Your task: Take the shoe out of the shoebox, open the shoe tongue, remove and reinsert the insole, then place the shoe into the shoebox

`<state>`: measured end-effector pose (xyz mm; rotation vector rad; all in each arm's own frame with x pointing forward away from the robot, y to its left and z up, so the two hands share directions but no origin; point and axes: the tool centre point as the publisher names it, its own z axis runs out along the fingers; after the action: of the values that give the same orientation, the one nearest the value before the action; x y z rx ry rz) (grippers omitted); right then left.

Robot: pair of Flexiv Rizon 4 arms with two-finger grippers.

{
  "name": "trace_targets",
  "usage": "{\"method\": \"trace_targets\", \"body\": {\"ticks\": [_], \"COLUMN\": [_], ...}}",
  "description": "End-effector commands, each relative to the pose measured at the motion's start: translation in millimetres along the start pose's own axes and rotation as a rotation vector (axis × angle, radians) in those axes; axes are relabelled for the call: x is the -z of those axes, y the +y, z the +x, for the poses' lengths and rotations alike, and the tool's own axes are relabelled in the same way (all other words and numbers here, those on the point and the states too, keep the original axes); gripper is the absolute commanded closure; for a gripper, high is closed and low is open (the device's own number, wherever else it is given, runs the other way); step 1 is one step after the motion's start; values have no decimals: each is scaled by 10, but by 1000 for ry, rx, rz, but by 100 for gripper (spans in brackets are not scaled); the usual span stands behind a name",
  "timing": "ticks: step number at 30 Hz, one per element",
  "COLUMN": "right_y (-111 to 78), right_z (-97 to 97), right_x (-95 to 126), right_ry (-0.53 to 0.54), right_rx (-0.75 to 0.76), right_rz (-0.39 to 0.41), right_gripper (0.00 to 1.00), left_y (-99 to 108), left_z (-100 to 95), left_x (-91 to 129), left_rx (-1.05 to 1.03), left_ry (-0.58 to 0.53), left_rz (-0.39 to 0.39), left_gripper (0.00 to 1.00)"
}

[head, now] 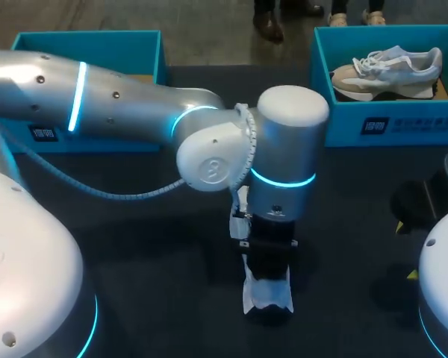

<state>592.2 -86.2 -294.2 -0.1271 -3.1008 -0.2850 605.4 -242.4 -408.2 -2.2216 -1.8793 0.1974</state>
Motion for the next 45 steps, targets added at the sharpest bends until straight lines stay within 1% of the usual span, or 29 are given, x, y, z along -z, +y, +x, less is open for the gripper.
{"method": "trace_targets", "body": {"ticks": [1,5,10,12,16,17,21,23,26,33,36,39,43,45], "right_y": [-4,-4,-4,-4,-4,-4,-4,-4,-4,-4,-4,-4,-4,-4], "right_z": [23,23,23,23,23,23,23,23,23,23,23,23,23,23], "right_x": [-10,-10,-10,-10,-10,-10,-10,-10,-10,-10,-10,-10,-10,-10], "right_ry": [-5,-5,-5,-5,-5,-5,-5,-5,-5,-5,-5,-5,-5,-5], "right_rx": [0,0,0,0,0,0,0,0,0,0,0,0,0,0], "right_rz": [1,1,1,1,1,1,1,1,1,1,1,1,1,1], "right_gripper": [0,0,0,0,0,0,0,0,0,0,0,0,0,0], "left_y": [77,128,140,127,11,-37,-127,-108,-20,177,246,277,279,229], "left_z": [-39,-17,17,31,23,9,-51,-83,-115,-94,-77,-57,-43,-42], "left_x": [-129,-48,108,171,266,286,280,230,146,57,94,187,316,365], "left_rx": [19,45,51,52,23,5,-30,-32,-23,10,25,30,32,24], "left_ry": [-29,-51,-79,-91,-123,-135,-149,-146,-138,-122,-120,-129,-141,-149], "left_rz": [-26,-56,-98,-103,-106,-92,-84,-88,-84,-92,-109,-136,-160,-164], "left_gripper": [100,100,100,100,100,100,100,100,100,100,100,100,100,100]}}
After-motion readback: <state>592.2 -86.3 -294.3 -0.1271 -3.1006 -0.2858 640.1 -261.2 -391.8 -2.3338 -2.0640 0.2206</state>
